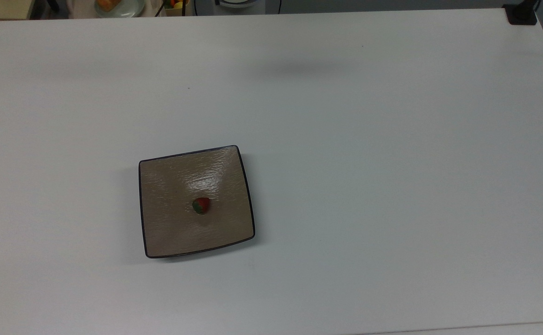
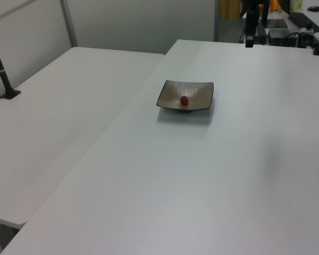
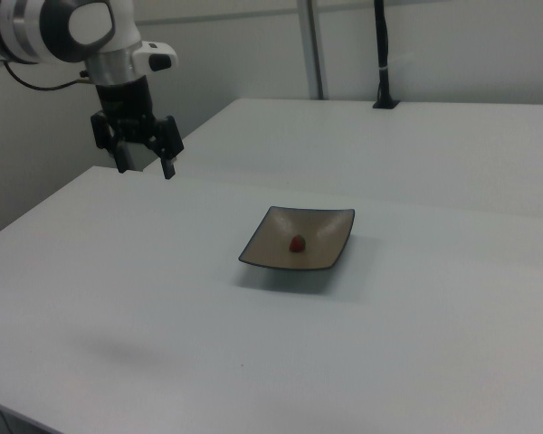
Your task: Strawberries on a ceramic plate
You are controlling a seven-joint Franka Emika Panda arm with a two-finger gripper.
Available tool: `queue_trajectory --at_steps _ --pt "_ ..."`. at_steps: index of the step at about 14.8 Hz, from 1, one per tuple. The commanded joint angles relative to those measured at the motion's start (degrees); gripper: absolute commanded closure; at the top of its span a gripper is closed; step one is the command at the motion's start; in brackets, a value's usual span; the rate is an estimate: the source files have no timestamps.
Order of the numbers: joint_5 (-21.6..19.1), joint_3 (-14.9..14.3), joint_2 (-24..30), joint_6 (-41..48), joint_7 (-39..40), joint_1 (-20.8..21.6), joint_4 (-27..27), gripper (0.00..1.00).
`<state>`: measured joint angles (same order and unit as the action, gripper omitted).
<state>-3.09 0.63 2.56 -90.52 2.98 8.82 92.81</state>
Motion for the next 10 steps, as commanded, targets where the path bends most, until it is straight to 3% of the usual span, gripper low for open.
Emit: queue_trajectory --at_steps 1,10 --pt "-1.74 -0.81 1.05 -5.96 -0.70 1.29 3.51 0.00" --pt "-1.83 -0.72 -1.24 -9.59 -0.52 1.29 3.43 0.00"
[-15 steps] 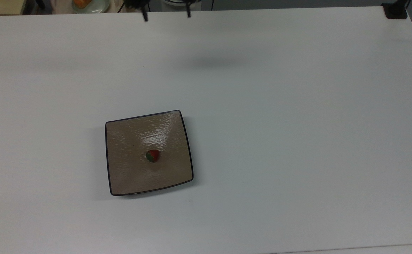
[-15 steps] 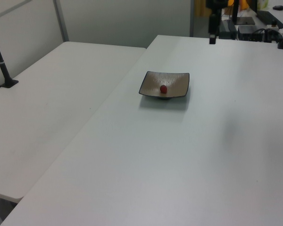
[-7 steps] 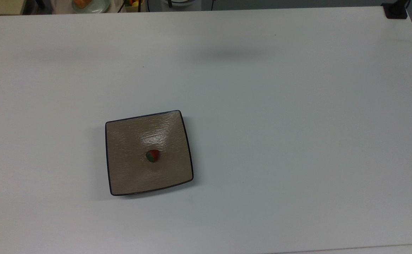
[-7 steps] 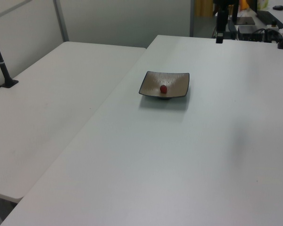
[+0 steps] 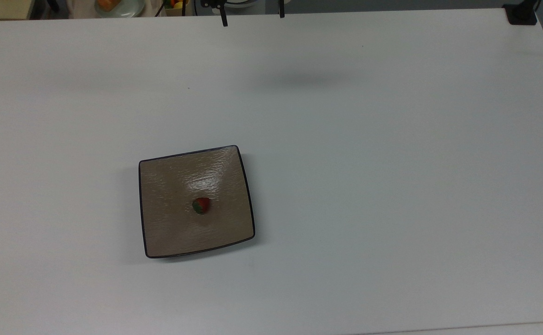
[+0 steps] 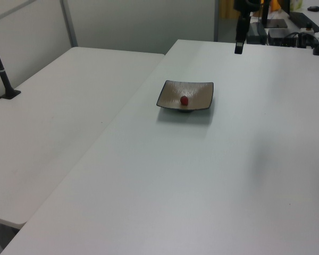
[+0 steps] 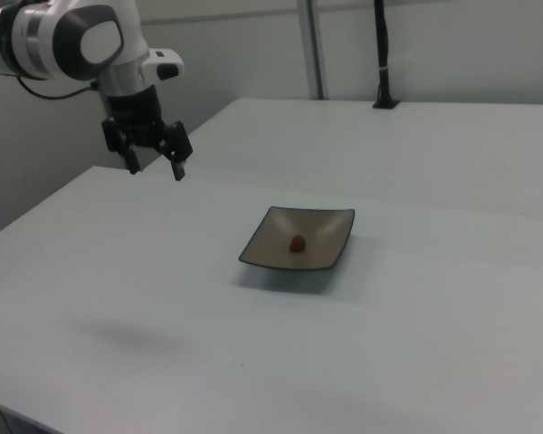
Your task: Strawberries on a ceramic plate
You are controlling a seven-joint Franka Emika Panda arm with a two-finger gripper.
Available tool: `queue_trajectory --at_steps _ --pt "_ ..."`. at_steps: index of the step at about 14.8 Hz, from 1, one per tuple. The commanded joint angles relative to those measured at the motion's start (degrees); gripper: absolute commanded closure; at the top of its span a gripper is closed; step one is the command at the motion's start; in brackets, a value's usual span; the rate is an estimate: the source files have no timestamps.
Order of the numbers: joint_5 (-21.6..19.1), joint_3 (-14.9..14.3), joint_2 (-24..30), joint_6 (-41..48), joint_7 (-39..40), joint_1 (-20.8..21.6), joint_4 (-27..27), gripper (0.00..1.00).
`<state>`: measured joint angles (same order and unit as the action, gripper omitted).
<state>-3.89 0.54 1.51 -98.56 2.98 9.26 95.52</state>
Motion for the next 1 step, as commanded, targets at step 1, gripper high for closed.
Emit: queue_trajectory --at_steps 1 --pt "-1.03 -0.63 -0.11 -1.46 -0.52 0.85 0.64 0.00"
